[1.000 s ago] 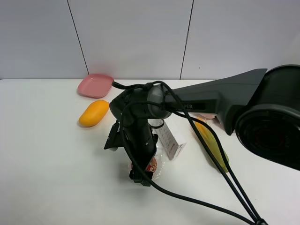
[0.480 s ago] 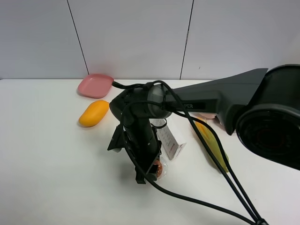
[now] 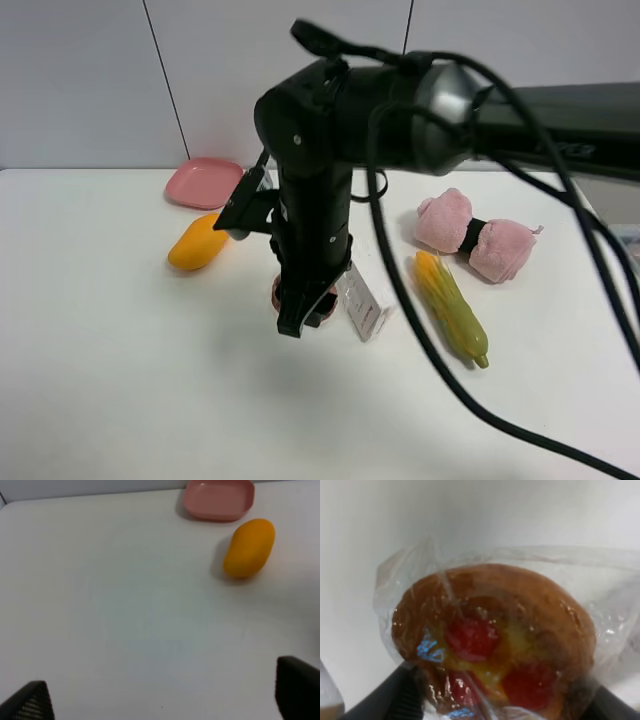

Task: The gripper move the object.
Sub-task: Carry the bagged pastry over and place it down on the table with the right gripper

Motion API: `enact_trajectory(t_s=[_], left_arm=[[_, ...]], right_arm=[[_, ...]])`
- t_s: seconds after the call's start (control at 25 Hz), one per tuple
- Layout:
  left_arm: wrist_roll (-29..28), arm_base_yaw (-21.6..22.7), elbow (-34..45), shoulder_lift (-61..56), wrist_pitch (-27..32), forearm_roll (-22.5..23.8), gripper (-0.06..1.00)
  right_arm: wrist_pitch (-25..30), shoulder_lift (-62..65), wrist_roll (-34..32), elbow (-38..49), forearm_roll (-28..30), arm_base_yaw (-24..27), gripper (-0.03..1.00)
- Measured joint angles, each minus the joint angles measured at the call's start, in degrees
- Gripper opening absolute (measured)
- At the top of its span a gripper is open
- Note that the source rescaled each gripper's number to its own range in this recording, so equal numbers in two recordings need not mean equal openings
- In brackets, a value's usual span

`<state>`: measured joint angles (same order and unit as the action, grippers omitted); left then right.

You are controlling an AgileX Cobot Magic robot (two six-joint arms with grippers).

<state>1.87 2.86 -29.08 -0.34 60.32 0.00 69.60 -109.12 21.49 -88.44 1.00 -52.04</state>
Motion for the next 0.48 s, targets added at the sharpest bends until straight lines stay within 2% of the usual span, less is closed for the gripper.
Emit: enact_trajectory(t_s=[0.28, 0.48], left_arm=[[0.0, 0.0, 0.0, 0.0, 0.0, 0.0, 1.0], [0.0, 0.0, 0.0, 0.0, 0.0, 0.0, 1.0]], right_arm=[[0.0, 7.7, -11.3, 0.0, 6.8, 1.2, 0.01], [0.1, 10.3, -18.4, 0.0, 10.2, 7.0, 0.01]])
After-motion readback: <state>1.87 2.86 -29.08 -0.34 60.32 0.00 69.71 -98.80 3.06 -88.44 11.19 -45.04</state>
